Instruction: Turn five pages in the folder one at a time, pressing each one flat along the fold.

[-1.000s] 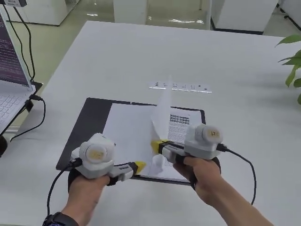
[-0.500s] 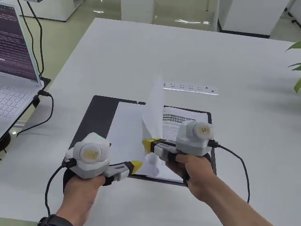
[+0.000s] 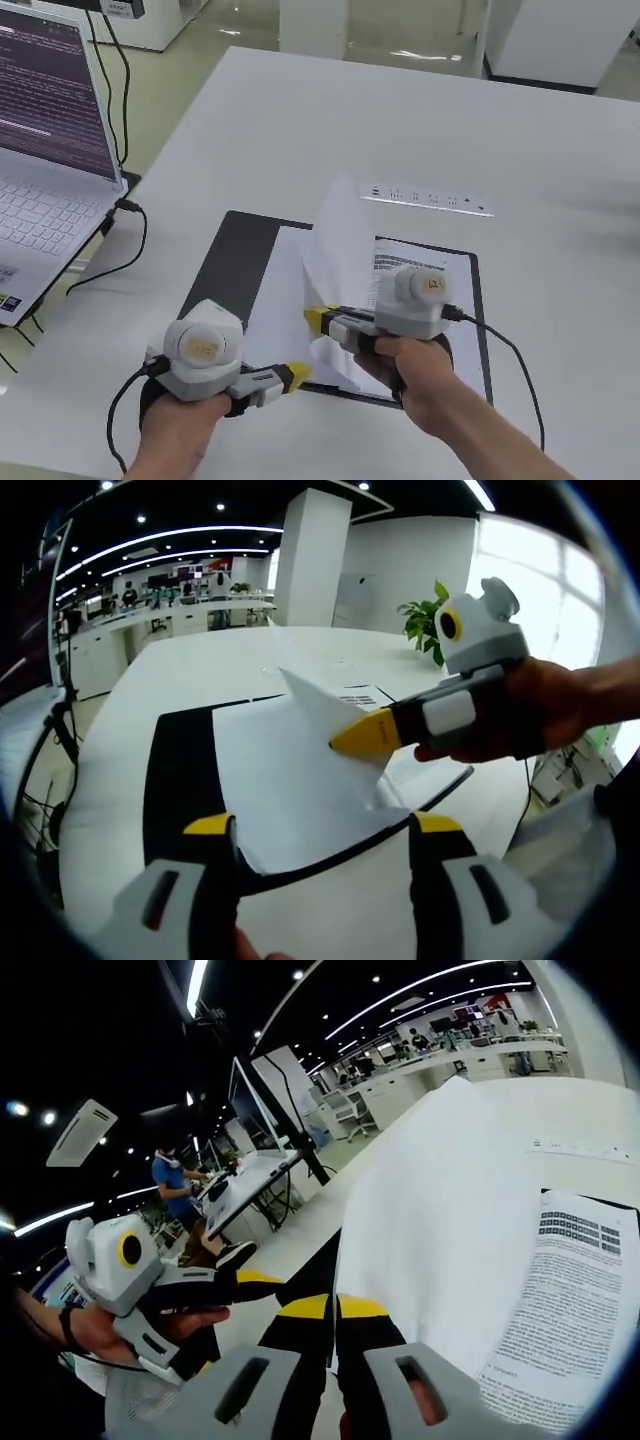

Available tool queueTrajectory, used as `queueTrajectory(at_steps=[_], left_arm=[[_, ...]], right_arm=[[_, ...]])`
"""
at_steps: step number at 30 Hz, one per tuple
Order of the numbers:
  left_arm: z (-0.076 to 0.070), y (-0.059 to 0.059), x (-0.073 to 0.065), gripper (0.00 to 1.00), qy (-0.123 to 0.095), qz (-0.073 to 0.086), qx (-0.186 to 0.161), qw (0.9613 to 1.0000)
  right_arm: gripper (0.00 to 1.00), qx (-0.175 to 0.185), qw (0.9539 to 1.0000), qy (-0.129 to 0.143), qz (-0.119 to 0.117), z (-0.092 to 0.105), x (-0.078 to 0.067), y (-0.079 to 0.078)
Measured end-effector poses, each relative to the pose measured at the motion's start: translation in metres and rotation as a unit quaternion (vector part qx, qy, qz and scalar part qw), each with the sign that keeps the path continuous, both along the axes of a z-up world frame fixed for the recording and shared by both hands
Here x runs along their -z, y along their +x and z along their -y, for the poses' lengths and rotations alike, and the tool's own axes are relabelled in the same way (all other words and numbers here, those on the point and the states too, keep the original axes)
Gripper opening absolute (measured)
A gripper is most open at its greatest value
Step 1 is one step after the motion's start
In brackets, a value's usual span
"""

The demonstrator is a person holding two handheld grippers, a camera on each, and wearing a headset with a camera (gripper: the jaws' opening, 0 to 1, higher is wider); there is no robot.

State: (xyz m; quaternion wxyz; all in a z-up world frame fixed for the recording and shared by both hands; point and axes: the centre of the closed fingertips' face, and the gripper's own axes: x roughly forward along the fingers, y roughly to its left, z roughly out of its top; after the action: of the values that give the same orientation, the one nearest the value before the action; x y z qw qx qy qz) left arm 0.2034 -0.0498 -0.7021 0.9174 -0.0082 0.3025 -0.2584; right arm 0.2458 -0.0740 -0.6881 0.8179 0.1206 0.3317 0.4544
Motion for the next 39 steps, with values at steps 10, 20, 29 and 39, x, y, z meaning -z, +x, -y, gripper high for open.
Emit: queueTrajectory(at_steps=[10,20,29,39], left_arm=[[-0.03,-0.009,0.0,0.73,0.013,-0.007,0.003,0.9999],[-0.049,-0.012,0.001,0.74,0.016,-0.008,-0.005,0.9998],[-0.047,-0.019,0.008,0.74,0.019,-0.019,0.01,0.9996],[-0.055,-0.02,0.013,0.74,0.018,-0.027,0.005,0.9995]], right_arm=[[0.0,-0.012,0.9998,-0.012,-0.013,-0.023,0.016,-0.005],[0.0,-0.018,0.9991,-0.025,-0.031,-0.035,0.032,-0.003],[0.01,-0.012,0.998,-0.025,-0.056,-0.039,0.05,-0.002],[0.0,-0.008,0.9956,-0.008,-0.093,-0.052,0.068,-0.003]])
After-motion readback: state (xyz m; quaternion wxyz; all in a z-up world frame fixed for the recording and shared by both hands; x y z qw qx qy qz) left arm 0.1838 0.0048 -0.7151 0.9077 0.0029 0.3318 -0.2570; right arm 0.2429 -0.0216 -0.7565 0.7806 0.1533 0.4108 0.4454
